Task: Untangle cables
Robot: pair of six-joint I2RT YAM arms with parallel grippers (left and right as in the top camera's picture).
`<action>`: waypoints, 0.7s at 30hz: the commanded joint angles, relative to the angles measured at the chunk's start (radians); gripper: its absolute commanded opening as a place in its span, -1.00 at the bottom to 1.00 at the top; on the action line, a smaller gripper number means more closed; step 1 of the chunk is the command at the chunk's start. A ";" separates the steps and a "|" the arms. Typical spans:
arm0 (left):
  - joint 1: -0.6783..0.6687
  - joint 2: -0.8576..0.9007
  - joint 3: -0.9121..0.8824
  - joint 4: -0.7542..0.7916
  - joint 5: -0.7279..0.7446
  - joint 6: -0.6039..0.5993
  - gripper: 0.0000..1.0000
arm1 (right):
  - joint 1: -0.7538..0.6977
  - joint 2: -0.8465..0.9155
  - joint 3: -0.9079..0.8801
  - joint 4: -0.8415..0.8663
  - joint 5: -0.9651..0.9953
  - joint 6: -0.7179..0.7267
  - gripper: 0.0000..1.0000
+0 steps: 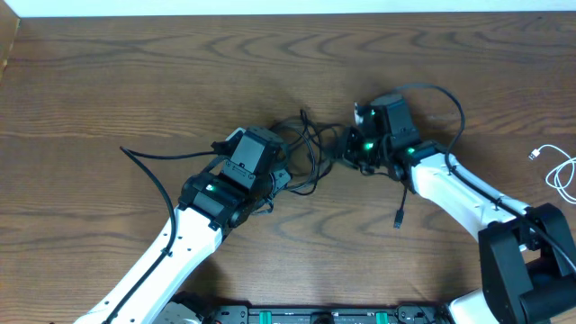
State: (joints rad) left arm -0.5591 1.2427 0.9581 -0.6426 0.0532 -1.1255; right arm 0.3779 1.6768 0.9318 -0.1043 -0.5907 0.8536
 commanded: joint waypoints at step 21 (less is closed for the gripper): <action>0.005 0.046 -0.001 -0.036 -0.083 0.007 -0.85 | -0.303 -0.080 0.003 0.611 -0.809 0.018 -0.98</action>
State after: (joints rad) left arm -0.5591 1.2789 0.9581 -0.6724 0.0265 -1.1252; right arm 0.0772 1.6180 0.9295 0.4923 -1.2282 0.8795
